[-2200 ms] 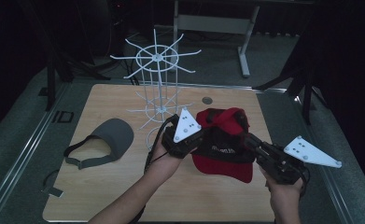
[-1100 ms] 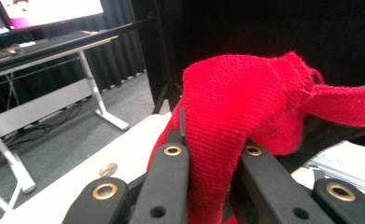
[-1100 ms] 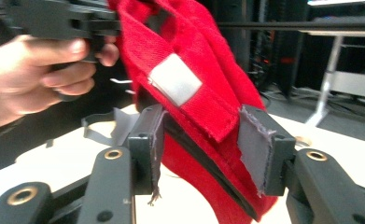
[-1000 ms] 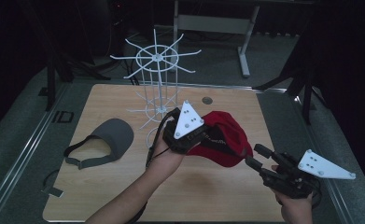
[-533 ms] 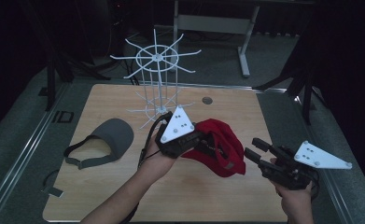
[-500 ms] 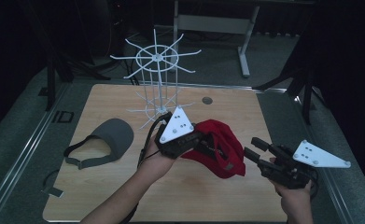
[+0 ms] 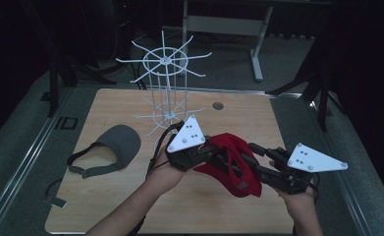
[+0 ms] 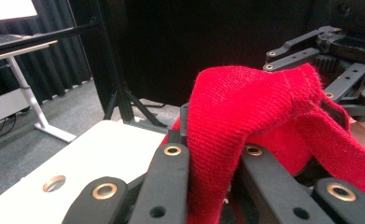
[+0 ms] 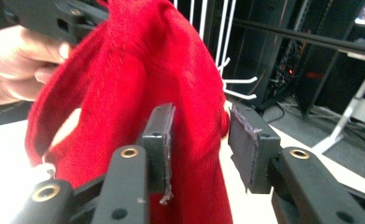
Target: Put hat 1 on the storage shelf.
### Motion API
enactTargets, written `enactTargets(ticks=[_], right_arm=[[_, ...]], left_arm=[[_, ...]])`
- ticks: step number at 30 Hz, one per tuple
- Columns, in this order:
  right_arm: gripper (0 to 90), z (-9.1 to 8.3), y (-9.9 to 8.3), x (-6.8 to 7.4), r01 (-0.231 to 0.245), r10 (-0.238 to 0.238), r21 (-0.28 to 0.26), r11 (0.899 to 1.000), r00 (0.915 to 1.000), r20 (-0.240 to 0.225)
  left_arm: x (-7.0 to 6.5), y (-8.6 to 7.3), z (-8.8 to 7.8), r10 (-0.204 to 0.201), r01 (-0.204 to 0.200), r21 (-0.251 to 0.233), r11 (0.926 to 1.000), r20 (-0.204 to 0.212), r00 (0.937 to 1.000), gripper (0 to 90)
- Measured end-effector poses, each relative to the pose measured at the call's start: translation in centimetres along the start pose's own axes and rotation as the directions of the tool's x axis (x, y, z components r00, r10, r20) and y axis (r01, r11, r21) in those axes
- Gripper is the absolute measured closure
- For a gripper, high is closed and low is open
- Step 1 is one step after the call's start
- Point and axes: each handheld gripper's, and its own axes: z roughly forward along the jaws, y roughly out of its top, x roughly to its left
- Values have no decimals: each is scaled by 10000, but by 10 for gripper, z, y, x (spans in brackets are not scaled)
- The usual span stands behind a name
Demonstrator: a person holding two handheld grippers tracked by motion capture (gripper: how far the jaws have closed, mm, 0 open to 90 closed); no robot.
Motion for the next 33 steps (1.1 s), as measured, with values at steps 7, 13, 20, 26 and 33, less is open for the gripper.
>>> enactTargets(ticks=[7,13,20,26,33], right_arm=[[815,4,4,1,93,-87,199,9998,9995,-290],[826,0,4,1,-282,268,-225,9993,9979,-597],[827,-9,11,0,-654,571,-874,9940,9940,-935],[828,-10,12,-2,-783,735,-816,9936,9955,-602],[829,-12,13,-3,-873,838,-949,9916,9957,-402]], left_arm=[[2,0,0,-59,59,62,10000,86,9999,875],[8,-5,-3,-291,290,90,9995,84,9995,872],[12,-11,-1,-348,345,188,9992,175,9992,871],[12,-15,1,-373,370,93,9993,377,9986,868],[11,-14,-3,-324,324,9,9995,348,9989,746]])
